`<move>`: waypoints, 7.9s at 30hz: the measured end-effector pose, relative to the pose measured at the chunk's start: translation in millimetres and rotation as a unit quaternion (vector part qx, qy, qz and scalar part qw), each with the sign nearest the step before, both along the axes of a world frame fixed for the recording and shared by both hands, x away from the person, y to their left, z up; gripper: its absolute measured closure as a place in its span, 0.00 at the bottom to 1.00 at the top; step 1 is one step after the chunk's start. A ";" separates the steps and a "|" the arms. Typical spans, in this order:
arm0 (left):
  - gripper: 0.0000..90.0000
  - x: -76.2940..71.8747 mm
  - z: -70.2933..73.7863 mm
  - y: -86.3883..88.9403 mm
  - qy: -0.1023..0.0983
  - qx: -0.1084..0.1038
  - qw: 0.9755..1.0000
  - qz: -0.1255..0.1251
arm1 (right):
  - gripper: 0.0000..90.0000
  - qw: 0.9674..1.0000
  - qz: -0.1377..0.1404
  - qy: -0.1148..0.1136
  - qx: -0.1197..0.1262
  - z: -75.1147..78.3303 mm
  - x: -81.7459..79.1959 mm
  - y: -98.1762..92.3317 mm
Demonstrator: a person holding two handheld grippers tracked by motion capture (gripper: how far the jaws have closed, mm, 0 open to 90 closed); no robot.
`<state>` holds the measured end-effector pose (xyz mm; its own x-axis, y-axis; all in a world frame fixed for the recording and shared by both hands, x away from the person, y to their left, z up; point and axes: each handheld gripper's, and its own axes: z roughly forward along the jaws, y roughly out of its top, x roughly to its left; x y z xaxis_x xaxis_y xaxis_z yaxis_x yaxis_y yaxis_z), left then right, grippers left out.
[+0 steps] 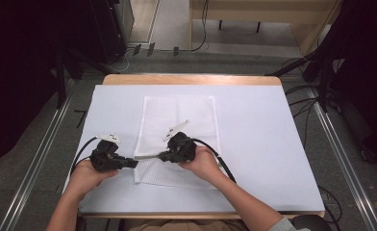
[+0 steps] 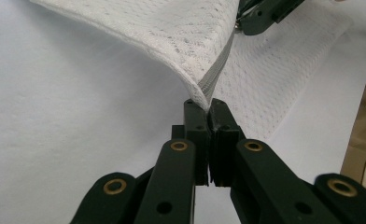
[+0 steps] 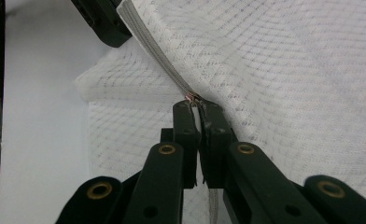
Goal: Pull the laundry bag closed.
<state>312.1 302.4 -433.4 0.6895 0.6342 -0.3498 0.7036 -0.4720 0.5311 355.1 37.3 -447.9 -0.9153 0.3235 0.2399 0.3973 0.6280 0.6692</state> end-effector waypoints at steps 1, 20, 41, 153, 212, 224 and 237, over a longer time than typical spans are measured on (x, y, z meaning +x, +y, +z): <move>0.99 -0.1 -0.3 0.1 -0.001 -0.002 1.000 0.000 | 0.98 1.000 0.002 0.000 -0.002 0.6 -0.4 -0.1; 0.99 -0.9 0.4 0.8 0.000 -0.006 1.000 -0.001 | 0.98 1.000 -0.003 0.001 -0.011 3.0 1.7 -18.2; 0.99 -1.5 0.5 0.2 0.005 -0.004 1.000 -0.006 | 0.98 1.000 -0.007 0.007 -0.019 4.0 1.7 -31.9; 0.99 -3.5 -2.0 8.9 0.028 -0.014 0.999 -0.008 | 0.98 0.997 -0.057 0.034 -0.028 7.2 -5.2 -141.6; 0.43 0.5 3.8 9.6 -0.038 -0.024 0.998 0.052 | 0.41 0.990 -0.144 -0.001 -0.005 1.6 3.2 -172.0; 0.41 0.2 8.3 21.5 -0.060 -0.016 0.994 0.092 | 0.34 0.982 -0.185 -0.027 0.011 0.7 8.3 -182.6; 0.39 2.6 7.6 36.2 -0.073 -0.005 0.988 0.135 | 0.32 0.974 -0.221 -0.044 0.011 0.5 15.3 -203.5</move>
<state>314.7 338.6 -425.8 0.5401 0.7984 -0.2663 0.7181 -0.2722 0.6405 370.4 -166.2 -447.4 -0.7050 0.6864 0.1784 0.5660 0.3930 0.7247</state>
